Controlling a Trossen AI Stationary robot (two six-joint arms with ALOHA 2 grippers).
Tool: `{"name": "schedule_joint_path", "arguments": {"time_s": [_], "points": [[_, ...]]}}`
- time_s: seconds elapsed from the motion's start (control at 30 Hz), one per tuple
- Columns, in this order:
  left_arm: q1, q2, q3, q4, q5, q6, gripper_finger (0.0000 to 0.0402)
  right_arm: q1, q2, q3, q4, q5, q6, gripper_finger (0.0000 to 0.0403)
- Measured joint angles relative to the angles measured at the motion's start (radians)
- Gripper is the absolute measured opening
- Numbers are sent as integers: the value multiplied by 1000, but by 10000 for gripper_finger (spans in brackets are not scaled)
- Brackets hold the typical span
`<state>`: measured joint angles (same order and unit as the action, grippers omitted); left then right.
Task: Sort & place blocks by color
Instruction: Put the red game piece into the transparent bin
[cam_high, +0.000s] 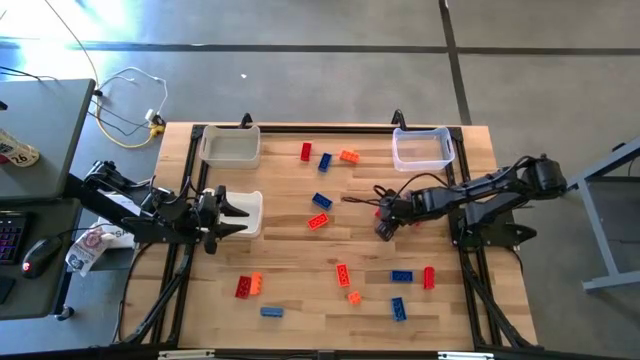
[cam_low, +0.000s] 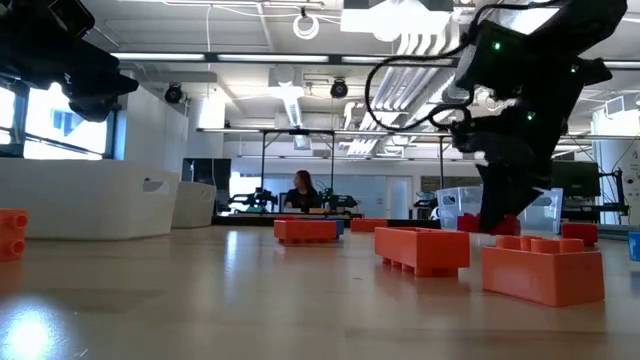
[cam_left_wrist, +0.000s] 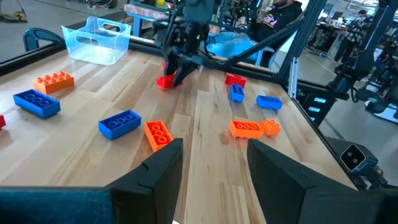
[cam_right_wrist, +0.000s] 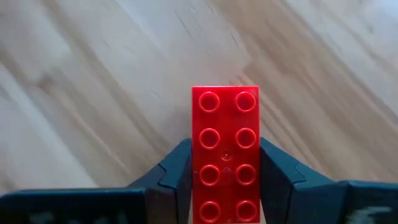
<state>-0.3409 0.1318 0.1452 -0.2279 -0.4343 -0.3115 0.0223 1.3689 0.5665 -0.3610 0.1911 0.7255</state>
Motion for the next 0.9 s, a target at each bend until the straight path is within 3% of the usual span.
{"name": "schedule_joint_path", "arguments": {"time_s": [0.5,0.7,0.9], "points": [[0,0,0,0,-1,0,168,-3,-211,1,13,159,-26,111],[0,0,0,0,-3,0,168,-3,-304,2,45,288,-76,111],[0,0,0,0,-4,0,168,-3,-394,3,112,491,-161,111]]}}
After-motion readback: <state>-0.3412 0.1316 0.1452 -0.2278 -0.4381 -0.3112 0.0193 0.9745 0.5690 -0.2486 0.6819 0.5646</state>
